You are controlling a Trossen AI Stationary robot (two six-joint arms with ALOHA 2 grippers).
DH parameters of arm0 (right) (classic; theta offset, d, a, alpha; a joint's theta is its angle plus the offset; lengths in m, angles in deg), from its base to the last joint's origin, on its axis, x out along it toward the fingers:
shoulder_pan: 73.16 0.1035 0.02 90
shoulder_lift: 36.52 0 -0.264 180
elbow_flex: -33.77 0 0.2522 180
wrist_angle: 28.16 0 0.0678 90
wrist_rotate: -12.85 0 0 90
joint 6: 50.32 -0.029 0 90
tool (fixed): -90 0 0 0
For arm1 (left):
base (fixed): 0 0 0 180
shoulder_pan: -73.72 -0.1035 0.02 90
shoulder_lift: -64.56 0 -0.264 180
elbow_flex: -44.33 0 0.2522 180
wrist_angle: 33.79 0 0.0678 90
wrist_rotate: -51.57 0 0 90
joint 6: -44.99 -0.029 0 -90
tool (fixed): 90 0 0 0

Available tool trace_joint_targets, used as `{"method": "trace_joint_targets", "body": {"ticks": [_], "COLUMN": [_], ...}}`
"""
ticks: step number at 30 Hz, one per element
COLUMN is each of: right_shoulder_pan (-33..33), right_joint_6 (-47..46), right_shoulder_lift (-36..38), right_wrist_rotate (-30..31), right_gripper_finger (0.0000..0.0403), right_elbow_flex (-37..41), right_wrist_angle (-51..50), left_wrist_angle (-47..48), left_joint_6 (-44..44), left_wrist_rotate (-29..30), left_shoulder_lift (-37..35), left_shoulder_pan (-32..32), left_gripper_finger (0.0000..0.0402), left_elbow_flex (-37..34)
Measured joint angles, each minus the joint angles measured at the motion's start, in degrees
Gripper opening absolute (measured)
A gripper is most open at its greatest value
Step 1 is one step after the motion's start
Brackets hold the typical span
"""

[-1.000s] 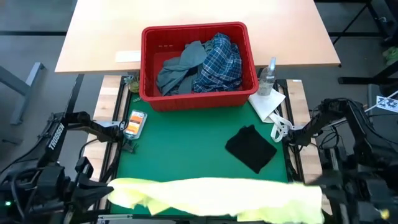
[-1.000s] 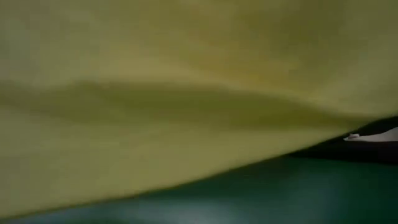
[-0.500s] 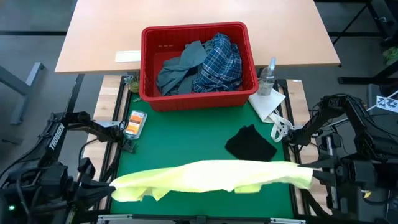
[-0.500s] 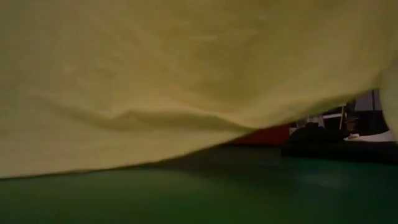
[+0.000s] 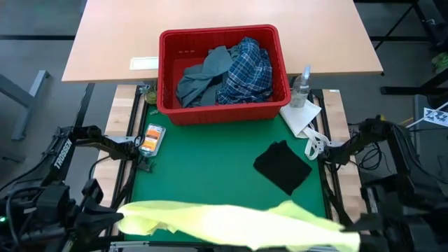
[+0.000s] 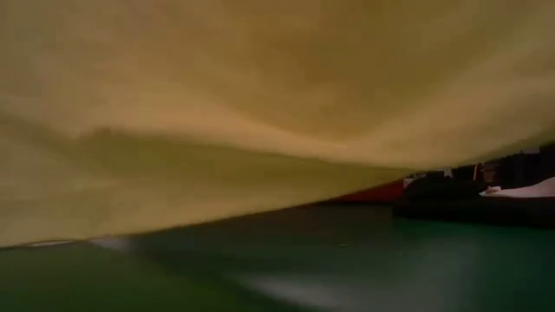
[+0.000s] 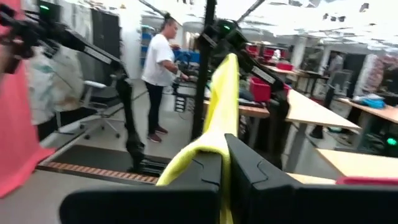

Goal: Fold Laundry from Bin
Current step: Fold the yellow shirt

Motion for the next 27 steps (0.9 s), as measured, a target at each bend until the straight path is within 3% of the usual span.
{"method": "trace_joint_targets", "body": {"ticks": [5,12,22,27], "right_shoulder_pan": [0.72,0.59,0.57,0.57], "right_joint_6": [5.42,11.8,14.59,14.74], "right_shoulder_lift": [-1.66,-1.96,-1.92,-1.91], "right_wrist_rotate": [-1.26,-4.0,-3.96,-3.96], "right_gripper_finger": [0.0005,0.0005,0.0005,0.0005], "right_elbow_flex": [0.0,0.0,-1.26,-1.51], "right_wrist_angle": [10.45,17.6,20.33,20.26], "left_wrist_angle": [-4.3,-4.94,-6.24,-6.48], "left_joint_6": [-3.0,-3.03,-0.08,3.27], "left_wrist_rotate": [-0.7,-0.76,0.97,-1.01], "left_shoulder_lift": [0.04,0.04,0.04,0.45], "left_shoulder_pan": [0.0,0.0,0.0,0.0], "left_gripper_finger": [0.0,0.0,0.0,0.0], "left_elbow_flex": [0.0,0.0,0.0,0.0]}}
